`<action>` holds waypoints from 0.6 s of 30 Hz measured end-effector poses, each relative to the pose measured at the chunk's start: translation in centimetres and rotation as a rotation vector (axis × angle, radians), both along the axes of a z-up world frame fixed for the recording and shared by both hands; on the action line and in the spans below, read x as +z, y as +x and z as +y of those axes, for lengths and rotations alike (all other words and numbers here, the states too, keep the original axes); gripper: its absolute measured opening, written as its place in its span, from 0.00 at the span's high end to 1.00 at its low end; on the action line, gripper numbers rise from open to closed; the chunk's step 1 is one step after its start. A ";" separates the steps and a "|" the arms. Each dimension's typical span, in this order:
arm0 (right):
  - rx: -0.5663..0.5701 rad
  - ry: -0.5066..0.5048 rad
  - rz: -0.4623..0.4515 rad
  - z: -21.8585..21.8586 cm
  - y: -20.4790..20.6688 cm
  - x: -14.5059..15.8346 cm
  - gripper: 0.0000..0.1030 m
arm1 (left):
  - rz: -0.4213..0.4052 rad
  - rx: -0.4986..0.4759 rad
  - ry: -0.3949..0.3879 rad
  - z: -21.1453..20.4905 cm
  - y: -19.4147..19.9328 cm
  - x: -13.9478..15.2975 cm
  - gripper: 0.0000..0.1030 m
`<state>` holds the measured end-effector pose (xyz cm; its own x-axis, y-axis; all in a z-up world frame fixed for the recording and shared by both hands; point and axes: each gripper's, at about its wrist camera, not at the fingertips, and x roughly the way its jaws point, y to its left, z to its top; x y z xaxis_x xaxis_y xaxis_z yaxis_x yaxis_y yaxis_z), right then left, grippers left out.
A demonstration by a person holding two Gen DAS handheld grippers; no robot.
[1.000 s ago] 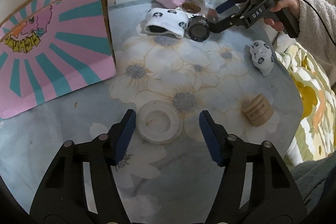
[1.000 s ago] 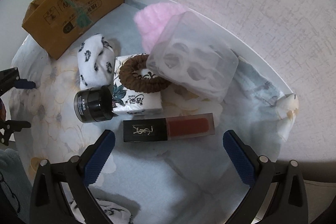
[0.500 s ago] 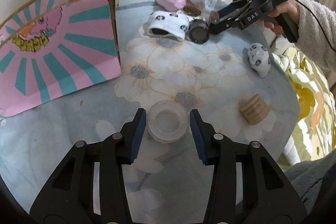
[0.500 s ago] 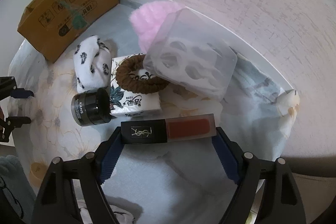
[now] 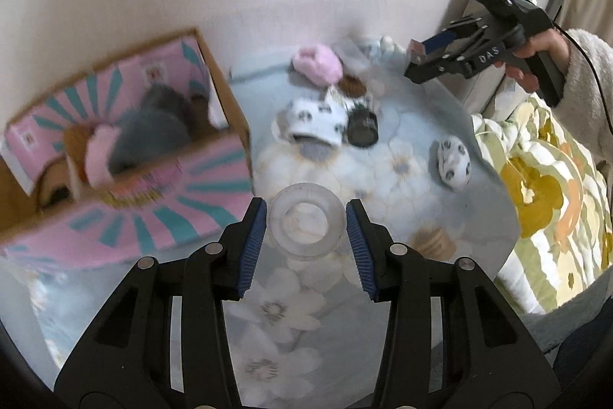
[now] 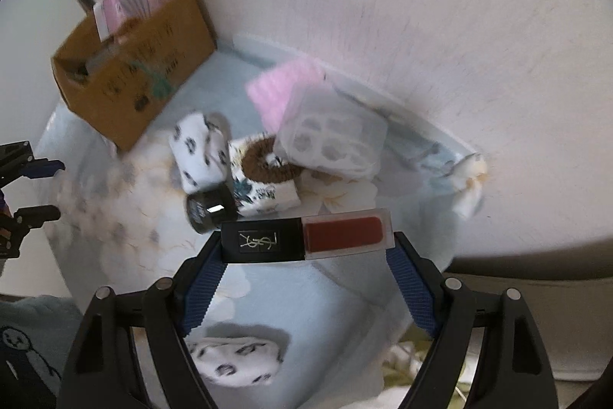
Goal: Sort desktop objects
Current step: 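Grasp the clear ring with the left tool while the right tool grasps the red lipstick, then carry the ring and lipstick into the box and open both tools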
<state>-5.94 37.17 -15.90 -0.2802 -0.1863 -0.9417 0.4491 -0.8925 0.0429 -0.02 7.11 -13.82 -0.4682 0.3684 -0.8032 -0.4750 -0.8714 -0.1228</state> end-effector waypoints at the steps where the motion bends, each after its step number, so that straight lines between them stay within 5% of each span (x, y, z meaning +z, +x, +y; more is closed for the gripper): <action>1: -0.011 -0.003 0.004 -0.3 0.8 1.0 0.22 | 0.011 -0.004 -0.001 -0.2 -0.3 0.9 0.61; 10: -0.023 -0.021 0.043 -3.2 -1.4 5.4 0.22 | 0.059 -0.019 -0.031 -2.5 -4.0 6.7 0.61; 18: 0.008 -0.049 0.100 -8.5 -2.8 9.5 0.22 | 0.119 0.067 -0.084 -7.7 -7.7 10.6 0.61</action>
